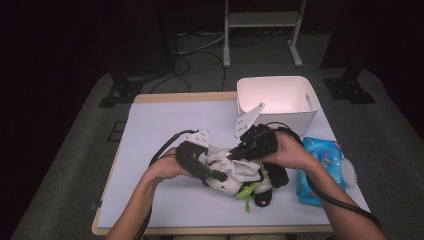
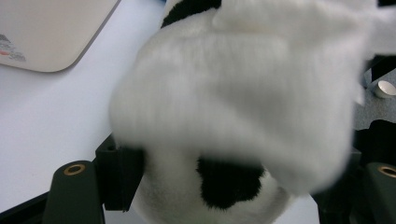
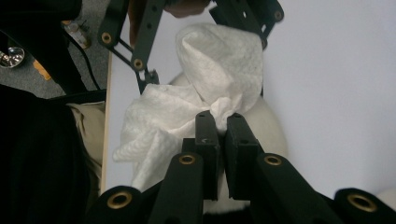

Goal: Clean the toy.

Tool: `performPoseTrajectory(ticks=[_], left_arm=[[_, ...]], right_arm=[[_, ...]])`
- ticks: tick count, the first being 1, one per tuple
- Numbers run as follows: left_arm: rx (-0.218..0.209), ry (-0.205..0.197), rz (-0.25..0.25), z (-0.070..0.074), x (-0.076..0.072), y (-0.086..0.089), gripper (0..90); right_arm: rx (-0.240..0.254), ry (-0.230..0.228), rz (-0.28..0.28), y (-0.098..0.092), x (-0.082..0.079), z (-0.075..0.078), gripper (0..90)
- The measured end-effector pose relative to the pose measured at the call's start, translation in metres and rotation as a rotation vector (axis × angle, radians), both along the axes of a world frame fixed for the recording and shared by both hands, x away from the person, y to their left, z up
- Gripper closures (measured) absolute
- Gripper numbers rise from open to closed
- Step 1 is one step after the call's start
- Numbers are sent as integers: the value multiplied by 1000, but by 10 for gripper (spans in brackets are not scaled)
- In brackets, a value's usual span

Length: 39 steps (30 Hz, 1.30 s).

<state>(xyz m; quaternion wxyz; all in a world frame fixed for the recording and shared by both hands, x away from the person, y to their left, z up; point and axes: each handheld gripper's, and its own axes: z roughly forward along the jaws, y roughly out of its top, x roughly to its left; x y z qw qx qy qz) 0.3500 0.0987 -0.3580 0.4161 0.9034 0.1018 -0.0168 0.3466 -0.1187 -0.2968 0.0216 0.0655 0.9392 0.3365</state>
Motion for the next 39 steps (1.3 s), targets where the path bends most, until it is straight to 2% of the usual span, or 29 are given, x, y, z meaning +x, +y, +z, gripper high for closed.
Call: performPoseTrajectory(ticks=[8, 10, 13, 15, 20, 23, 25, 32, 36, 39], left_arm=[[9, 5, 1, -1, 0, 2, 249], [6, 5, 1, -1, 0, 1, 248], [13, 0, -3, 1, 1, 0, 249], [11, 2, 1, 3, 0, -2, 248], [14, -12, -4, 7, 0, -6, 248], [17, -8, -5, 6, 0, -5, 248], [18, -7, -3, 4, 1, -3, 248], [12, -2, -1, 1, 1, 0, 248], [12, -2, -6, 0, 1, 1, 248], [7, -3, -10, -1, 2, 2, 247]], right_arm=[[-32, 15, -40, -24, -1, -6, 844], [-27, 26, -54, -28, -1, -8, 844], [-10, 35, -47, -29, -1, -8, 844], [15, 35, -27, -24, -1, -5, 844], [38, 27, 14, -4, -1, 0, 844], [21, 21, 34, 6, -3, 1, 844], [12, 24, 38, 5, -3, 0, 842], [-21, 30, -31, -23, 2, -4, 842], [-72, 24, -90, -38, 5, -9, 842], [-67, 28, -112, -50, 7, -10, 842]])
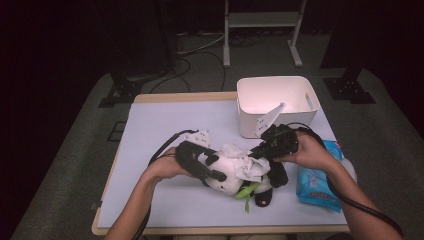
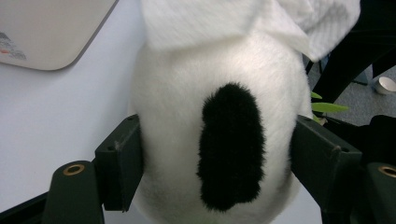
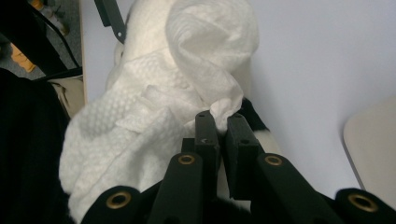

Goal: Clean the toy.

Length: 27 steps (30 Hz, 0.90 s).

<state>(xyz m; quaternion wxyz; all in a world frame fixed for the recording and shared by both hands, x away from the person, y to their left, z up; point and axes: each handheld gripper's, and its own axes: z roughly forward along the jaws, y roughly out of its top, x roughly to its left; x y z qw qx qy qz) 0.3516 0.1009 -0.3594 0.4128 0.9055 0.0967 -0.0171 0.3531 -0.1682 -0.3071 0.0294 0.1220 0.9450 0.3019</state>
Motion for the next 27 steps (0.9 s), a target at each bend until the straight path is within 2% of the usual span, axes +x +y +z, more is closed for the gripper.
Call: performPoseTrajectory(ticks=[9, 17, 22, 27], left_arm=[[3, 9, 5, -5, 0, 6, 246], [12, 15, 4, -9, 2, 9, 241], [6, 21, 11, -10, 0, 11, 237], [14, 16, 9, -10, 0, 10, 237]], right_arm=[[6, -13, -67, -37, -6, 5, 842], [8, 17, -136, -70, -15, -7, 841], [2, 27, -141, -80, -21, -14, 839], [5, 15, -136, -78, -22, -13, 839]])
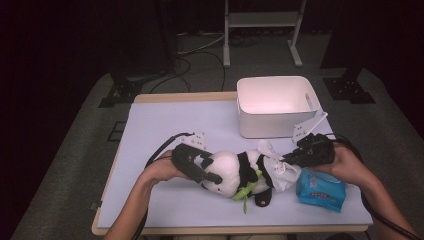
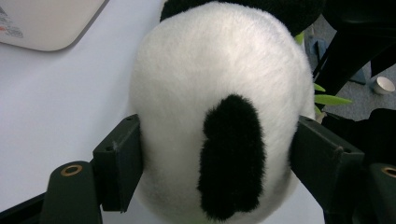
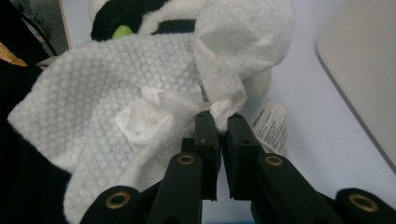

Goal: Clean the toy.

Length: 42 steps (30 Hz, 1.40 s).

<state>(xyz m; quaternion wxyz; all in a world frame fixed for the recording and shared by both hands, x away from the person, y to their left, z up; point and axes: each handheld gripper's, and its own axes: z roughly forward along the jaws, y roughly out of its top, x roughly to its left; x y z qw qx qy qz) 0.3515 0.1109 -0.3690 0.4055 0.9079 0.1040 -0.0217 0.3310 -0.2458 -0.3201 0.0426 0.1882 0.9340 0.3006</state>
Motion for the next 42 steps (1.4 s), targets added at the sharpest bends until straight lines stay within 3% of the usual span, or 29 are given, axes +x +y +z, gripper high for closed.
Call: performPoseTrajectory(ticks=[10, 17, 20, 30, 42], left_arm=[[-2, 5, 1, 0, 0, -1, 238], [8, 35, 15, -3, 1, 1, 213], [-6, 52, 21, -4, 3, 1, 192], [21, 101, 31, 2, 8, -13, 103], [54, 130, 17, 2, 11, -28, 42]], right_arm=[[17, -29, 45, 30, 13, 15, 839], [-19, -34, 81, 59, 20, 12, 841], [-25, -38, 85, 59, 20, 10, 842], [-26, -47, 90, 59, 11, 8, 843], [-11, -42, 103, 61, 7, 7, 845]])
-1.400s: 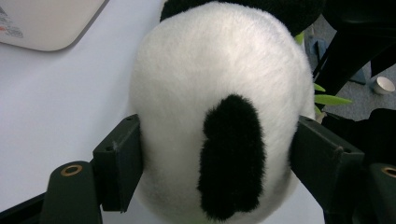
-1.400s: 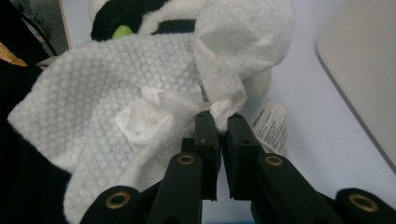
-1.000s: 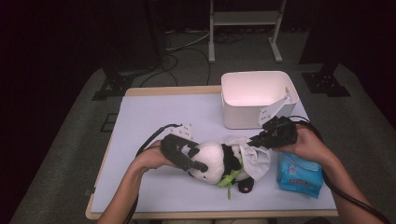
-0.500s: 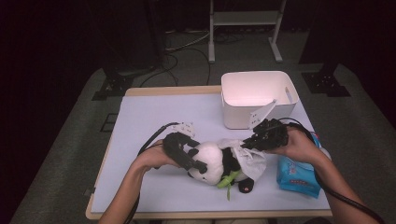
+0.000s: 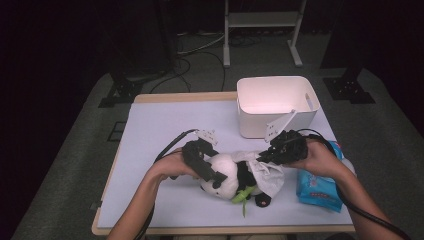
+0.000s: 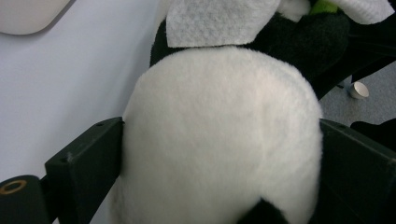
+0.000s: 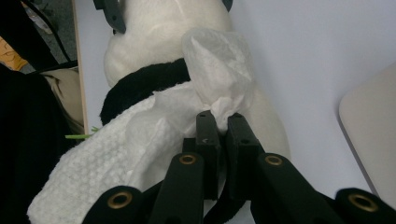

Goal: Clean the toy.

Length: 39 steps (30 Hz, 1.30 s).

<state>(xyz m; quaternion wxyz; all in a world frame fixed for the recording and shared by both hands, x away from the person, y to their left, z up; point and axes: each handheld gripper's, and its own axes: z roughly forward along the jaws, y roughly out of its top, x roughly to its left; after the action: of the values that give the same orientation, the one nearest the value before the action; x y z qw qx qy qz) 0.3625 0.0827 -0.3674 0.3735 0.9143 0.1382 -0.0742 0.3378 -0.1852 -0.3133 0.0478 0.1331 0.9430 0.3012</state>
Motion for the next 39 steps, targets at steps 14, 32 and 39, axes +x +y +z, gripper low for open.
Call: performPoseTrajectory(ticks=[14, 32, 39], left_arm=[[-19, -37, -1, 3, 1, -1, 285], [-55, -262, -75, 27, 16, -9, 329], [-56, -232, -68, 15, 15, -4, 309]], right_arm=[[54, 16, -18, -9, 5, 0, 841], [102, -31, -81, -17, 36, 32, 841], [46, 29, -73, -7, 47, 14, 840]])
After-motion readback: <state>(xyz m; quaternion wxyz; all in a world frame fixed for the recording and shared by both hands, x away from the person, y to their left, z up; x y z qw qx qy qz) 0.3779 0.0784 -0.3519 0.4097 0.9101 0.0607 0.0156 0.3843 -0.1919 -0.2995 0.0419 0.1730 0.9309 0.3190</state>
